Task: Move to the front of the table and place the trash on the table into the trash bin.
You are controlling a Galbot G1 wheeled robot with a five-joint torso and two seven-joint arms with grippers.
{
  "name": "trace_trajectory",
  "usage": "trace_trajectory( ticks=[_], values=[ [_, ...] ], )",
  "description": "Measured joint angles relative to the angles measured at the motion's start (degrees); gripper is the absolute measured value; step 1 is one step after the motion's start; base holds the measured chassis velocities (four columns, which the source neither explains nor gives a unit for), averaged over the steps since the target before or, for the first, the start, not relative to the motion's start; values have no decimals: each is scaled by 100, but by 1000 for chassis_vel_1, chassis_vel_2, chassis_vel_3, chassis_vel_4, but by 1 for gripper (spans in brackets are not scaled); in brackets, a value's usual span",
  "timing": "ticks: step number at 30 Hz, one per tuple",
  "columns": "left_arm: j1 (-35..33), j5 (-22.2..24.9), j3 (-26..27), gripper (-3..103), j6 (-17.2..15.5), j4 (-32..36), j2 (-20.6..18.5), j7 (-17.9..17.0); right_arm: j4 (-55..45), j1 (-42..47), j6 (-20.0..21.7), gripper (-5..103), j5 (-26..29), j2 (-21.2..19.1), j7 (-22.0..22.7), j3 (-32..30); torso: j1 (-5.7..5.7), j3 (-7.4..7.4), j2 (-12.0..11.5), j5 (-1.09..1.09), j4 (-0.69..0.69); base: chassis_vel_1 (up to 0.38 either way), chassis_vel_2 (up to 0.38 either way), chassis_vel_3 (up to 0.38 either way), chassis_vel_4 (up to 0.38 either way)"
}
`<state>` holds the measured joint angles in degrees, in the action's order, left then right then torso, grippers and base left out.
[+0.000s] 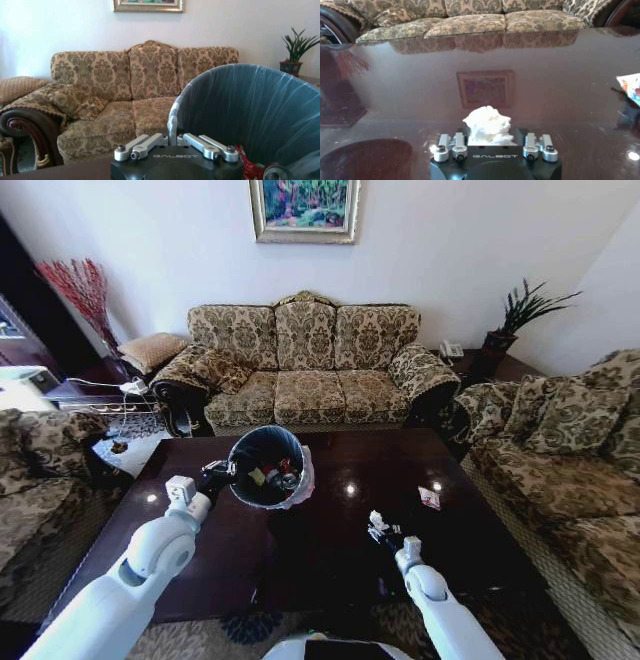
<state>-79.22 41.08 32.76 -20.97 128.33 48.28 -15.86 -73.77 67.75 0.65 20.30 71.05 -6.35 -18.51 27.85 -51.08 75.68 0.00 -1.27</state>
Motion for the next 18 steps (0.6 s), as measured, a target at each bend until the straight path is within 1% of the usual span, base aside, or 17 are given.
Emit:
trace_trajectory(
  ticks=[2, 3, 4, 5, 7, 8, 11, 12, 13, 14, 15, 18],
  values=[
    [18, 13, 6, 2, 9, -1, -6, 0, 59, -31, -48, 45, 3, -6, -4, -11, 0, 0, 0, 0, -1, 0, 0, 0, 0],
    [18, 13, 6, 2, 9, -1, -6, 0, 59, -31, -48, 45, 3, -6, -4, -11, 0, 0, 0, 0, -1, 0, 0, 0, 0],
    [18, 15, 6, 2, 13, -6, -7, 0, 68, -38, -60, 39, 8, -10, -4, -14, 0, 0, 0, 0, -1, 0, 0, 0, 0],
    [18, 16, 7, 2, 16, -13, -7, 0, 71, -43, -67, 39, 15, -15, -4, -16, 0, 0, 0, 0, -1, 0, 0, 0, 0],
    [19, 16, 6, 2, 18, -28, -6, -1, 76, -53, -77, 28, 46, -18, 4, -18, 0, 0, 0, 0, -1, 0, 0, 0, 0],
    [19, 16, 6, 2, 18, -28, -6, -1, 76, -53, -77, 28, 46, -18, 4, -18, 0, 0, 0, 0, -1, 0, 0, 0, 0],
    [38, 21, -1, 2, 18, -28, -13, 0, 84, -62, -112, 12, 70, -13, 69, -29, 0, 0, 0, 0, -1, 0, 0, 0, 0],
    [38, 21, -1, 2, 18, -28, -13, 0, 84, -62, -112, 12, 70, -13, 69, -29, 0, 0, 0, 0, -1, 0, 0, 0, 0],
    [44, 23, -1, 2, 18, -28, -18, 0, 82, -61, -130, 7, 78, -10, 105, -34, 0, 0, 0, 0, -1, 0, 0, 0, 0],
    [47, 24, -1, 2, 18, -29, -24, 0, 64, -53, -141, 7, 95, -9, 136, -40, 0, 0, 0, 0, -1, 0, 0, 0, 0],
    [47, 25, 1, 2, 18, -32, -34, 0, -6, -26, -147, -2, 146, -14, 182, -56, 0, 0, 0, 1, -1, 0, 0, 0, 0],
    [45, 26, 4, 2, 18, -31, -37, 0, -138, 11, -145, -2, 218, -49, 252, -93, 0, 0, 0, 0, -1, 0, 0, 0, 0]
  ],
)
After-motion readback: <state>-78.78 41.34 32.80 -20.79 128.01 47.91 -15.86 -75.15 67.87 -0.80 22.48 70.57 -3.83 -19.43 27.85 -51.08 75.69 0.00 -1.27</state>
